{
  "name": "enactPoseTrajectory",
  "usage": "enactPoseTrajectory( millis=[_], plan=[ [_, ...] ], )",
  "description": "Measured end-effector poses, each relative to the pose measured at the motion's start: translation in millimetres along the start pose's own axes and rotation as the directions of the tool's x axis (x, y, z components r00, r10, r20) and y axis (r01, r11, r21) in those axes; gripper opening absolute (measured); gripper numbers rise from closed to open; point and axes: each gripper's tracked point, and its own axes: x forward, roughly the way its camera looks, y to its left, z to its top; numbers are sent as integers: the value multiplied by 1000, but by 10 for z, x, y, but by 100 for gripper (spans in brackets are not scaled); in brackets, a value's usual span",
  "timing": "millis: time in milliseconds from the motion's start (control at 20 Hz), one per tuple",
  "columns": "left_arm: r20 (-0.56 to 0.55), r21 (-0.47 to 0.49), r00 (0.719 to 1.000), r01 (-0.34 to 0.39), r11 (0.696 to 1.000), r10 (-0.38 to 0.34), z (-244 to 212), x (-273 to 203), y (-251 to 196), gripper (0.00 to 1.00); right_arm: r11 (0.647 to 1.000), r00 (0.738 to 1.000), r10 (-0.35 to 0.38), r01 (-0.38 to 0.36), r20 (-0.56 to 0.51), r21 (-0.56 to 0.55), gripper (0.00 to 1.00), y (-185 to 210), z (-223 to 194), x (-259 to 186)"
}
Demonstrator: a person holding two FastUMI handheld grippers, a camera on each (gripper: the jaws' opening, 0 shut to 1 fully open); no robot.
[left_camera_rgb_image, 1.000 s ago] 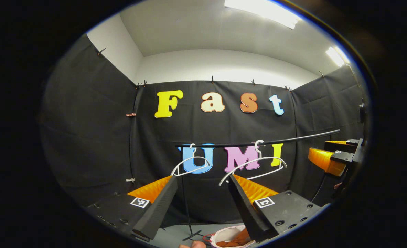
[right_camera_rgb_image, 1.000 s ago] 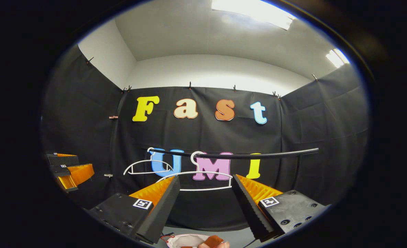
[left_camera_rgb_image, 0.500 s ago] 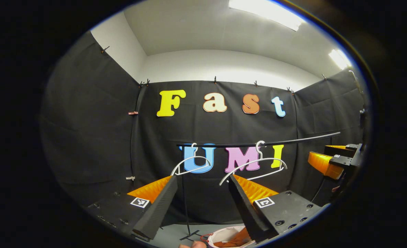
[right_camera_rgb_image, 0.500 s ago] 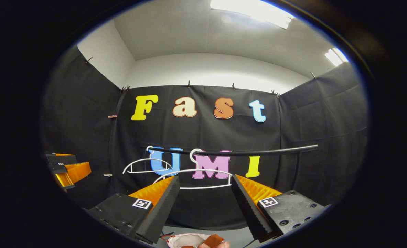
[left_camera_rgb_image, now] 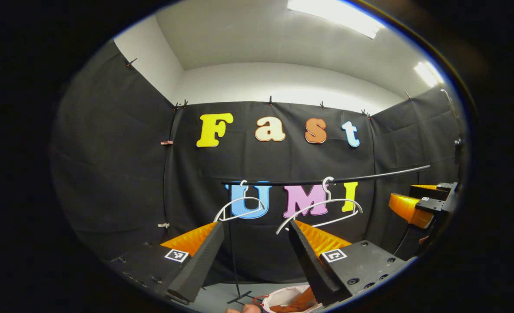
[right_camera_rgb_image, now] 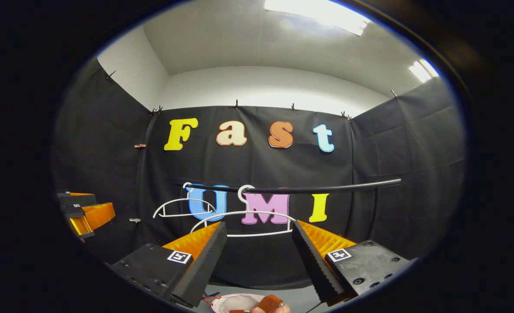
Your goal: Grasp the clothes on the hanger with both hands and then place them into the laundry hamper below.
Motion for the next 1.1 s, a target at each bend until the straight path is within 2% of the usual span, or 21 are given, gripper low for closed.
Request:
enactPoseTrajectory(
  millis=[500,700,1100],
  plan=[
    [11,-8,1000,2,1000,-2,9,17,88,95,1000,1000,-4,4,8,8,97,55,-1,-21],
    [2,-13,1000,1,1000,-1,-84,76,70,95,1000,1000,-1,1,-13,13,97,52,-131,5],
    [-5,1,1000,-9,1000,9,-185,158,-317,95,998,998,55,-55,-13,-5,97,-122,-243,143]
  ],
)
